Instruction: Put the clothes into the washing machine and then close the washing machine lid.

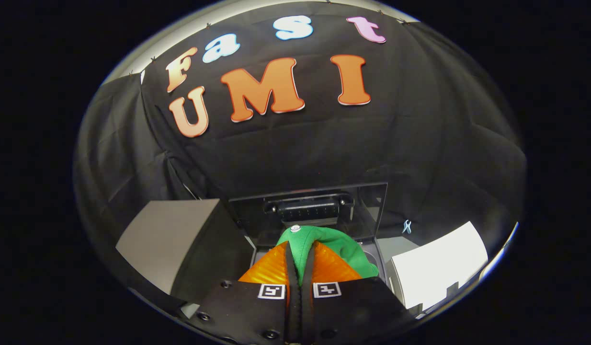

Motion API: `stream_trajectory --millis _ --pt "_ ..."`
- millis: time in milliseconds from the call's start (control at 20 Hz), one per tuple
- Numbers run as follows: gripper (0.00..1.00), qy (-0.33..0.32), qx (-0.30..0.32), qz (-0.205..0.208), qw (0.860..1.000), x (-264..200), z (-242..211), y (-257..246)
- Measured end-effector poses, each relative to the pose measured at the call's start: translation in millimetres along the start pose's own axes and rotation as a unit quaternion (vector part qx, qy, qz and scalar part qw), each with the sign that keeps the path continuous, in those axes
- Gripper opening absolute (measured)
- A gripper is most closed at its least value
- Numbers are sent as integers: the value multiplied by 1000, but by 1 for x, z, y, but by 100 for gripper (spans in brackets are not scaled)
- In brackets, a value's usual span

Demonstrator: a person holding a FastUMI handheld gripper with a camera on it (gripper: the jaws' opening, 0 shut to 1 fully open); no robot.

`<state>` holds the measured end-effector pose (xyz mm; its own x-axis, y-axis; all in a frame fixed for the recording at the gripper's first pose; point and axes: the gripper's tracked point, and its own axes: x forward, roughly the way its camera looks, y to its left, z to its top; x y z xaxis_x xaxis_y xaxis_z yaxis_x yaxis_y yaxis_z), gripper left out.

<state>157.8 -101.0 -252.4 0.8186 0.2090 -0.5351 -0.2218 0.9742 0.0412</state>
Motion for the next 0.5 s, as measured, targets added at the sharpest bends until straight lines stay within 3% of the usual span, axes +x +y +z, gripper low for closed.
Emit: stream_trajectory --millis 500 --pt "8 119 -67 18 991 95 -112 -4"
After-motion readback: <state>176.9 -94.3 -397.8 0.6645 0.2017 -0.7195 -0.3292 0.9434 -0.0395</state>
